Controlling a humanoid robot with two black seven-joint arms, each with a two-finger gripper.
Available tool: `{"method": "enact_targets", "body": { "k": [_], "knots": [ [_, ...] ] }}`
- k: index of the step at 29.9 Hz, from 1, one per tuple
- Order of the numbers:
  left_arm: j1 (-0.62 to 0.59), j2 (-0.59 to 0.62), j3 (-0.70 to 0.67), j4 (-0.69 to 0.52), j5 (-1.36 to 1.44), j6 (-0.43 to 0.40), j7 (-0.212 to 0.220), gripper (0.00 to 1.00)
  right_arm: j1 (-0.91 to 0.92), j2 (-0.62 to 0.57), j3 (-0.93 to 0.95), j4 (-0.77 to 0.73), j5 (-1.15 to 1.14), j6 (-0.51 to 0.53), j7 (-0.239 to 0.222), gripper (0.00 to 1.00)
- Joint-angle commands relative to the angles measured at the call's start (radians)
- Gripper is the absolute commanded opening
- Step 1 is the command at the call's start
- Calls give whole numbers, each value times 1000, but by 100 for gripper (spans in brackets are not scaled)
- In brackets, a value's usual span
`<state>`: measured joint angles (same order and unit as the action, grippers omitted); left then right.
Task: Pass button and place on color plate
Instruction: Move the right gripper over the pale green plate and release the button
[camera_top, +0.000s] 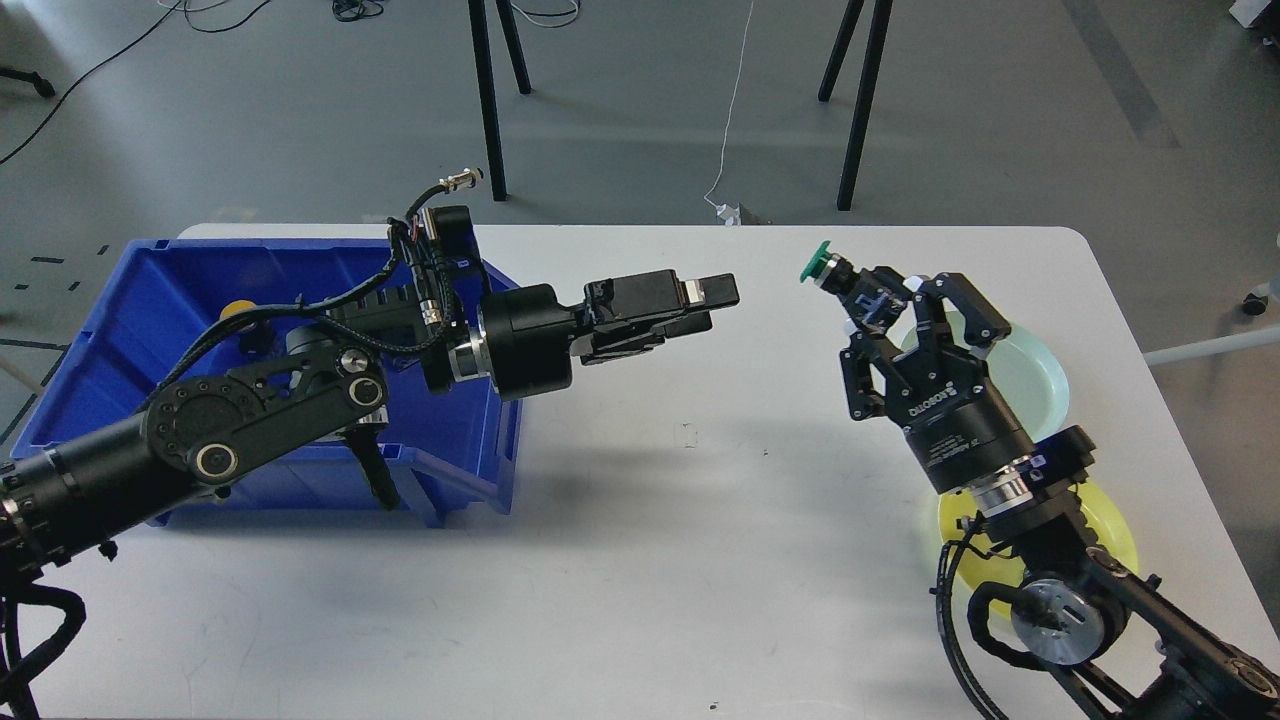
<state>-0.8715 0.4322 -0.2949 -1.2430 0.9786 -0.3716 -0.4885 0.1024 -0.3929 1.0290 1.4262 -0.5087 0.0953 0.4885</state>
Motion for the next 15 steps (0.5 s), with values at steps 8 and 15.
{"method": "enact_targets", "body": {
  "k": [8,15],
  "knots": [
    [11,-1,-18,2,0,-4,0,82,132,-236,-225,-326,-117,-386,0,0],
    [11,-1,-18,2,0,-3,0,82,286,-219,-518,-429,-116,-555,0,4]
  ]
}}
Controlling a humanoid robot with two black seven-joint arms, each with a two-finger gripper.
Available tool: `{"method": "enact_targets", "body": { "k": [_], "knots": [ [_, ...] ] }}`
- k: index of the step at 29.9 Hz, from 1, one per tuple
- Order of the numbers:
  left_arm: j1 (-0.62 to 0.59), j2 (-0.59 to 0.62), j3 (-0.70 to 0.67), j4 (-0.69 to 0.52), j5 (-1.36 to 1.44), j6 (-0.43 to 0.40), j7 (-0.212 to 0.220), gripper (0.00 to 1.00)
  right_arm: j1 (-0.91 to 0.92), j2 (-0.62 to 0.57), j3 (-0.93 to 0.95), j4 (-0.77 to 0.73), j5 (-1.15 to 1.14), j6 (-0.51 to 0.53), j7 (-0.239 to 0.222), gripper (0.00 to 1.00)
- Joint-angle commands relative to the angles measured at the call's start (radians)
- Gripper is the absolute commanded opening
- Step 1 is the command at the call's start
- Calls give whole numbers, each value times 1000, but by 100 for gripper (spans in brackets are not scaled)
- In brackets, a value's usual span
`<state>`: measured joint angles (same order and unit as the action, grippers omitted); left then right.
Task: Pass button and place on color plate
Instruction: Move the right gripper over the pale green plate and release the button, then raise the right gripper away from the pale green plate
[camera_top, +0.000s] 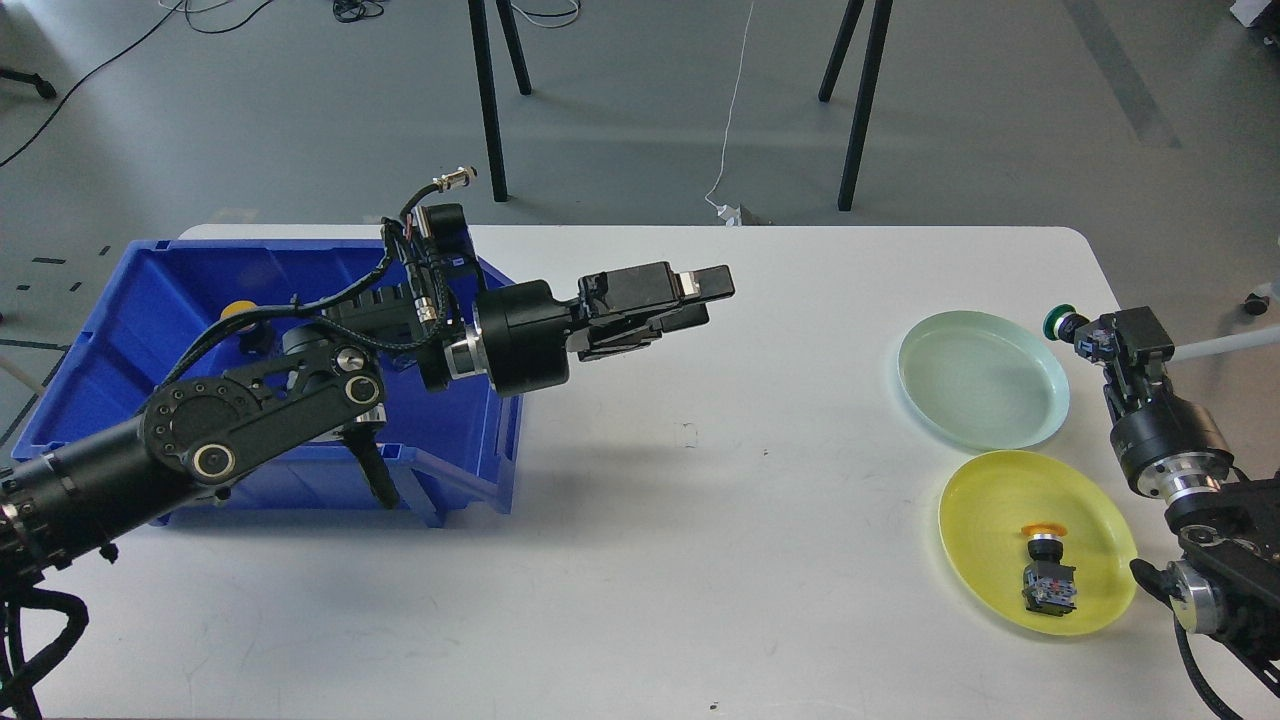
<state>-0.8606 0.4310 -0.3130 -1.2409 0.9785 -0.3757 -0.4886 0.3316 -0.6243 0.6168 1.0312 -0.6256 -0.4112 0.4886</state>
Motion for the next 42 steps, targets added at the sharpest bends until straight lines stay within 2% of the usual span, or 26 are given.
{"method": "enact_targets", "body": {
  "k": [1,13,19,28,31,34,37,39,42],
  "knots": [
    [0,0,0,0,0,1,0,82,69,14,-129,-37,1,-58,0,4],
    [0,-3,-1,1,0,3,0,82,95,46,-160,-45,3,-74,0,33],
    [0,-3,0,1,0,3,0,82,93,49,-160,-59,3,-74,0,44],
    [0,-3,0,1,0,3,0,82,96,74,-157,-86,12,-69,0,48],
    [2,-3,-1,1,0,4,0,82,103,77,-132,-60,17,-66,0,58],
    [2,-5,-4,3,-15,6,0,82,95,63,-39,77,18,-51,0,68],
    [18,6,-43,20,-134,8,0,88,52,37,78,292,18,59,0,70],
    [46,37,-101,29,-239,-5,0,94,11,-8,136,418,18,202,0,70],
    [112,139,-227,29,-355,-40,0,96,-20,-18,231,545,24,394,0,72]
  ]
}}
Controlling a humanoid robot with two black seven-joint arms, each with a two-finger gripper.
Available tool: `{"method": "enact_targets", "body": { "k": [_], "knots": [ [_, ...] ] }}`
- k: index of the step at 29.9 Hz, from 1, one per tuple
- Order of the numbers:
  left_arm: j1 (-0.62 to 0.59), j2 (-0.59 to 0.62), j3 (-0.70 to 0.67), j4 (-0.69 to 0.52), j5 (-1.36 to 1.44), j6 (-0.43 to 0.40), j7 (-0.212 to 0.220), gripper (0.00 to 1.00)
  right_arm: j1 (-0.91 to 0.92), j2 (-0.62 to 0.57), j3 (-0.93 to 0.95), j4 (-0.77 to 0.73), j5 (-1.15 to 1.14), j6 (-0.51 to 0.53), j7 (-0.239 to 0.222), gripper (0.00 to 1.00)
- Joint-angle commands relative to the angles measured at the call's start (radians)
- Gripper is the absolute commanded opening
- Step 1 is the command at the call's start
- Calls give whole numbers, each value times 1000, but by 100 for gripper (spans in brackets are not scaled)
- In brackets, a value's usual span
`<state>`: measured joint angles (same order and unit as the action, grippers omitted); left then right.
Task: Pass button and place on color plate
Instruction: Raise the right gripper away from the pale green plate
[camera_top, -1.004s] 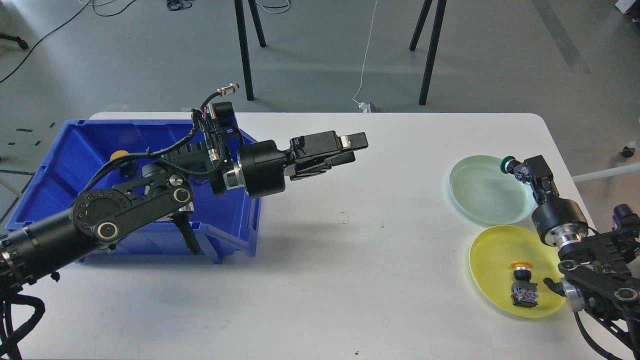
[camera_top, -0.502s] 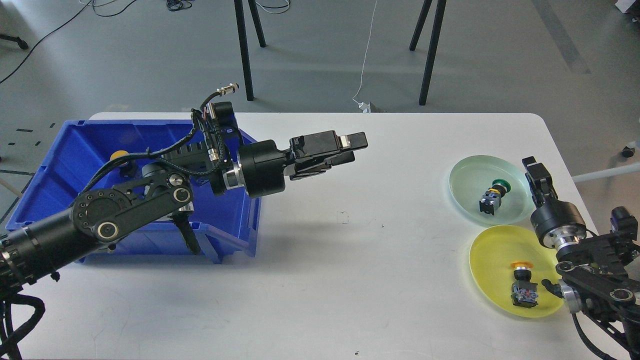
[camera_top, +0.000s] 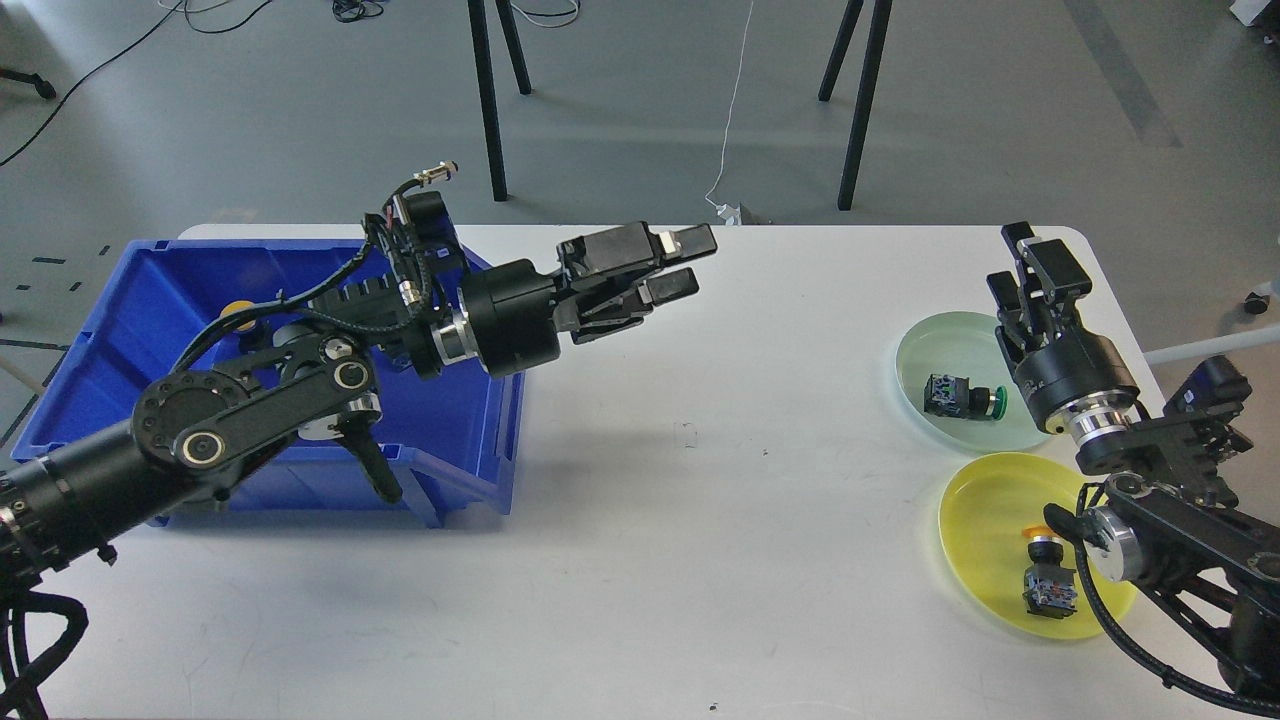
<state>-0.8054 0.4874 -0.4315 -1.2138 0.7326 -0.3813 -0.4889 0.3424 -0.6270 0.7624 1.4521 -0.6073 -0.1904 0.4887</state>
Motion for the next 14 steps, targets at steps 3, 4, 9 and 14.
{"method": "enact_targets", "body": {
  "k": [3,4,9,14],
  "knots": [
    [138,131,-266,3,-179,-107,0,97,-42,-11,120,142,136,319,0,83],
    [173,138,-330,5,-199,-107,0,98,-42,-2,124,136,199,356,0,95],
    [314,119,-565,0,-208,-107,0,99,-39,64,166,133,300,434,0,99],
    [330,57,-567,-3,-200,-107,0,99,-39,130,239,122,310,388,0,99]
  ]
}}
